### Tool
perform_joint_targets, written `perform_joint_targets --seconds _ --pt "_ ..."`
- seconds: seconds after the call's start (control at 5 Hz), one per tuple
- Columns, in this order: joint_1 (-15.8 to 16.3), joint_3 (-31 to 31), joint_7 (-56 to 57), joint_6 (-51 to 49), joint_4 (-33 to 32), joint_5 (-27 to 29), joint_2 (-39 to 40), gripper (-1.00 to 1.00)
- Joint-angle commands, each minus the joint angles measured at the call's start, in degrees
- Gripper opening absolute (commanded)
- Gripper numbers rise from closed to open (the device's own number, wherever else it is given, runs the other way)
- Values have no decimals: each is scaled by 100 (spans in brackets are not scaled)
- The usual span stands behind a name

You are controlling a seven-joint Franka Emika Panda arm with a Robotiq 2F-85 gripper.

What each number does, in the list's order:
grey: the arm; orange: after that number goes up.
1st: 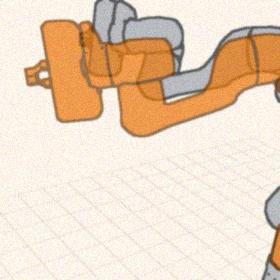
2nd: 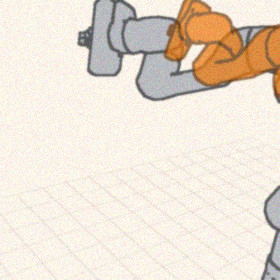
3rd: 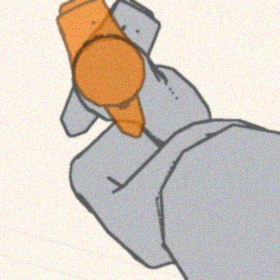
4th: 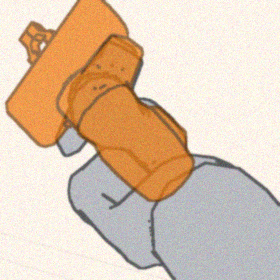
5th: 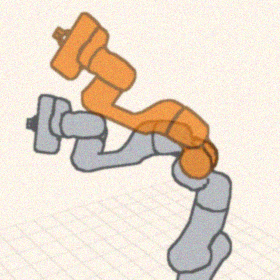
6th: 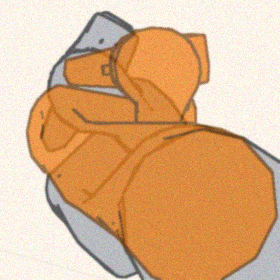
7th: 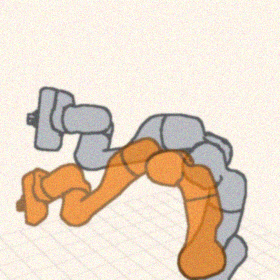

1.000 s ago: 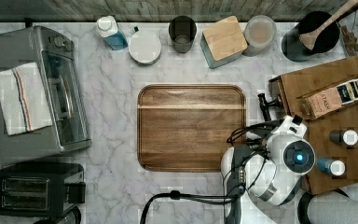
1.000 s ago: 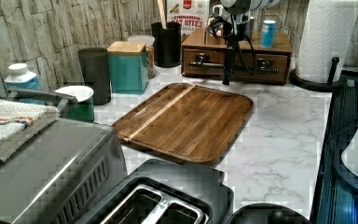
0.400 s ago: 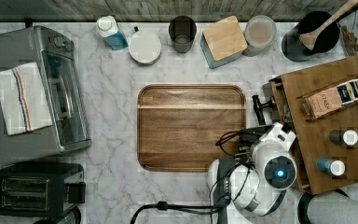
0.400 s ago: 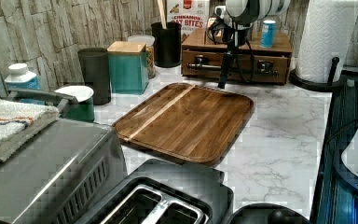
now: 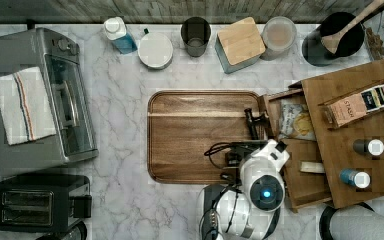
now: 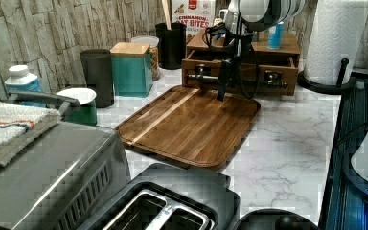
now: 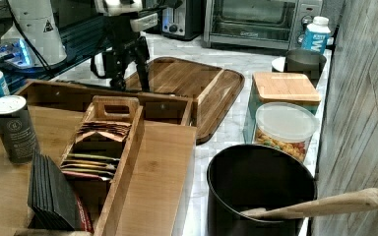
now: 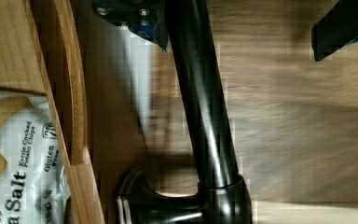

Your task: Open the drawer.

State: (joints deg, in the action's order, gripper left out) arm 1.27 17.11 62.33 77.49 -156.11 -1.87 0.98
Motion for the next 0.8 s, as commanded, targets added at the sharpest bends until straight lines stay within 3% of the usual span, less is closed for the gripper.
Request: perform_joint_targets --seconds 0.2,0.4,0.6,0.8 --pt "905 -1145 -927 -155 -1096 -6 -544 100" --pt "992 -1226 -1869 -416 -1099 -716 -927 100" --pt "1153 -1341 -1355 -847 -815 143 -922 100" --pt "1890 -868 -875 -1556 -527 775 -1225 100"
